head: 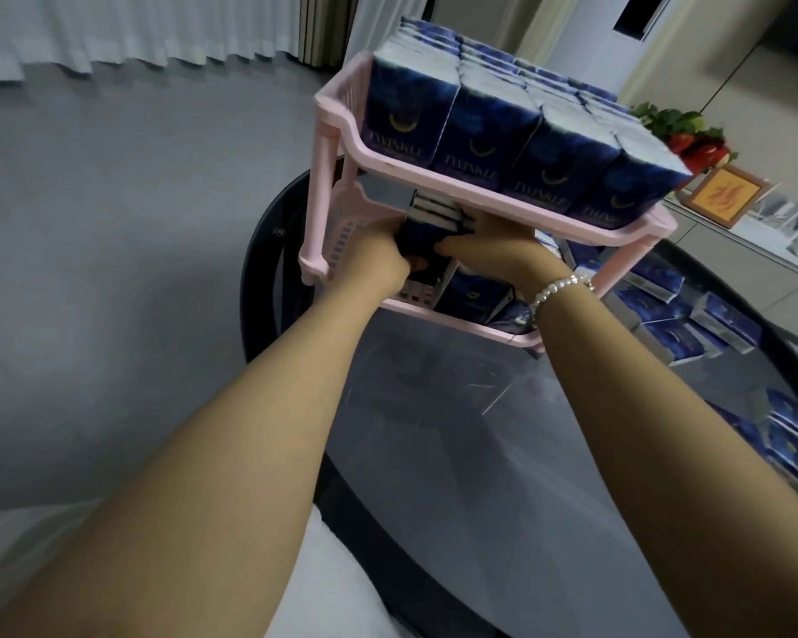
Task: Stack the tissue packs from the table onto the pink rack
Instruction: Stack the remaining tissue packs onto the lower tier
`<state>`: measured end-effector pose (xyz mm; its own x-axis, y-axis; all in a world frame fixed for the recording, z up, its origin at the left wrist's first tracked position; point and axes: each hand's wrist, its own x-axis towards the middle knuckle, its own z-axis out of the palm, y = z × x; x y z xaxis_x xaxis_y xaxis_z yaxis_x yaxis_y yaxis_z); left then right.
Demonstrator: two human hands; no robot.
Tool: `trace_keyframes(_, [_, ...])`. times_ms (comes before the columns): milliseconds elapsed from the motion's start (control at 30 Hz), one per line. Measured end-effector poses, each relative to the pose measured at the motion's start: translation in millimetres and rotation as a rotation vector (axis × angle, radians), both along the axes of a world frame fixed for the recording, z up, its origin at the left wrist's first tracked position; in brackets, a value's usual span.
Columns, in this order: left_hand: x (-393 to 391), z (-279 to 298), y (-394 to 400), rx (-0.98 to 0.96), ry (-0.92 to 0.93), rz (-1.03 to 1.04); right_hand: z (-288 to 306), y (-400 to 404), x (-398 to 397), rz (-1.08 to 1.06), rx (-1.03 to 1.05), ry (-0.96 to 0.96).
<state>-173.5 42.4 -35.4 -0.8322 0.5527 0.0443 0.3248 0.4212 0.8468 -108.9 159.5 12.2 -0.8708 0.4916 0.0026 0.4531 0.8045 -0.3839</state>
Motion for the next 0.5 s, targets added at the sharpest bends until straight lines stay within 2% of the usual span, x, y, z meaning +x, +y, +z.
trace_keyframes(200, [3,-4,-2,-0.02,0.04,-0.047,0,-5,2,-0.039,0.08,0.04])
trace_keyframes(367, [8,2,-7,-0.036,0.032,-0.12,3,-9,10,0.025,0.088,0.028])
trace_keyframes(500, [17,8,-11,-0.025,0.019,-0.124,-1,-10,19,0.046,0.132,0.113])
